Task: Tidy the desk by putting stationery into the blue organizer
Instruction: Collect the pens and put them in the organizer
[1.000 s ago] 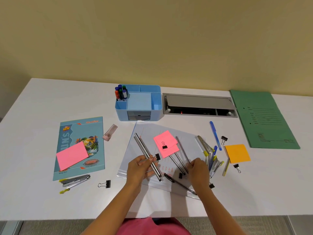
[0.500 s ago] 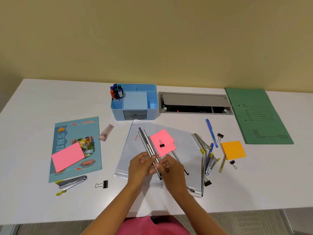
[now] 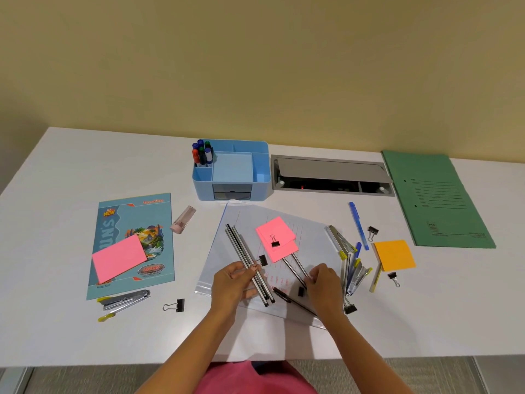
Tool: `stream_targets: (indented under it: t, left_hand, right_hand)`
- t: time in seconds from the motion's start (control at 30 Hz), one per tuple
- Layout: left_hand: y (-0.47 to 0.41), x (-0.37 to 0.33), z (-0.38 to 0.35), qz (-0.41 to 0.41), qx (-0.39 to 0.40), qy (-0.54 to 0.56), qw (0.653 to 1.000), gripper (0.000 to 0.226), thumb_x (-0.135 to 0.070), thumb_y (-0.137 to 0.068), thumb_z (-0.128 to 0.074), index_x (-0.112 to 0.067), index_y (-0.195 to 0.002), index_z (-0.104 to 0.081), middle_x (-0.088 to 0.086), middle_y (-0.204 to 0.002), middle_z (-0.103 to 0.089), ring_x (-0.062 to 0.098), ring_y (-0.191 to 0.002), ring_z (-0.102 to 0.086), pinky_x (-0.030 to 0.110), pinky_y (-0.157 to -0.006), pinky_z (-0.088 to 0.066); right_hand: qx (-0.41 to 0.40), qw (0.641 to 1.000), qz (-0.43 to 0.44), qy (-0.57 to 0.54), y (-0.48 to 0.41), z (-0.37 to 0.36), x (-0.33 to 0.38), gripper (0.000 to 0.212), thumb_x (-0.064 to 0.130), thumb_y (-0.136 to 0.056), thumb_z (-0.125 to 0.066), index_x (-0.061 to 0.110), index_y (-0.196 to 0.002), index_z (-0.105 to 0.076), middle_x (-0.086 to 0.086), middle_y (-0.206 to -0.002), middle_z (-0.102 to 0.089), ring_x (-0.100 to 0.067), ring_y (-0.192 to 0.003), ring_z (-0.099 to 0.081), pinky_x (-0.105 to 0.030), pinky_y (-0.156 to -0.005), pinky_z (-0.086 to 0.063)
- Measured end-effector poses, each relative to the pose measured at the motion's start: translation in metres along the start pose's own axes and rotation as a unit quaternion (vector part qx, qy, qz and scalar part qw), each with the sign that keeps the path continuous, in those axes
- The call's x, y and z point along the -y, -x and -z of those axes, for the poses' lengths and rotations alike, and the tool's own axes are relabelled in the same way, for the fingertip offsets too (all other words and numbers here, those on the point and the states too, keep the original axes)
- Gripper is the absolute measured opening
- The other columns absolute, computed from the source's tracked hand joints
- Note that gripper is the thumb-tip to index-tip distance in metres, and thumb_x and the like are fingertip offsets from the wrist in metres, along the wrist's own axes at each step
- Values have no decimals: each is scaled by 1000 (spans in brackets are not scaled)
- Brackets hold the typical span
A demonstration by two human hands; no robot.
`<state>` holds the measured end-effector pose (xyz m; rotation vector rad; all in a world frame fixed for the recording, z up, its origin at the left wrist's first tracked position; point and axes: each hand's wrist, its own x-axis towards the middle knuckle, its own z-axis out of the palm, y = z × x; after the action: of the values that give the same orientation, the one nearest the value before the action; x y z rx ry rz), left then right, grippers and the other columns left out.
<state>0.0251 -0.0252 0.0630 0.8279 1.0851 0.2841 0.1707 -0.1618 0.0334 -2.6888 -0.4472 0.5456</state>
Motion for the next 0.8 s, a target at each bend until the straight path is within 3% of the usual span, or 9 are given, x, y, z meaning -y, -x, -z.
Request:
stream_targets:
  t: [0.13,0.23,0.33,0.47,0.57,0.67,0.8]
  left_hand:
    - [2,-3,2,-1,-5,-1,1000,25,-6,-83,-70,4,-104,-64,11,-83,-76,21,-67,-74,25,-50,-56]
    - [3,-3,3,-5,-11,-8,1000,23,-7,-83,-70,4,-103,-65,8,-79,-76,20,-66,-73,24,-49,-55]
    - [4,-5,3,-10,-6,-5,1000,23,-6,-84,-69,6,-103,-65,13,-85,-76,25,-70,-74,26,-52,-57]
    - [7,-6,0,-20,13,-8,1000,19,-3,-84,-67,7,-101,-65,6,-73,-75,17,-59,-72,22,-46,-53]
    - [10,-6,-5,-28,31,-18,999,20,-3,-83,-68,9,-99,-64,8,-74,-75,20,-60,-72,23,-48,-54]
    - [10,-6,-10,-41,31,-40,998,24,-8,-82,-71,7,-100,-64,19,-81,-73,25,-69,-71,34,-61,-60]
    - [7,-5,-11,-55,9,-65,996,22,-11,-83,-71,2,-99,-63,19,-77,-64,29,-74,-63,31,-61,-59]
  right_hand:
    - [47,995,15,86,0,1,-3,17,20,-94,-52,4,-97,-56,-11,-96,-62,-24,-90,-60,-28,-70,-43]
    - [41,995,-1,92,6,7,-3,19,22,-93,-52,4,-97,-54,-11,-93,-63,-25,-84,-62,-29,-66,-44]
    - [-10,999,-10,35,16,17,-2,13,19,-91,-55,7,-89,-52,-7,-77,-61,-21,-67,-58,-28,-57,-44]
    - [-42,996,55,-61,30,28,16,11,14,-89,-60,13,-82,-51,4,-60,-53,-12,-54,-51,-21,-51,-38]
    - [-9,985,103,-137,40,26,38,11,13,-85,-66,12,-76,-59,3,-56,-57,-8,-50,-50,-10,-52,-36]
    - [1,973,119,-199,46,18,58,10,8,-79,-69,8,-70,-64,1,-54,-56,-7,-48,-48,-8,-53,-37]
    - [2,973,147,-180,48,10,69,6,6,-78,-70,3,-74,-68,-12,-62,-66,-13,-54,-51,-9,-54,-35]
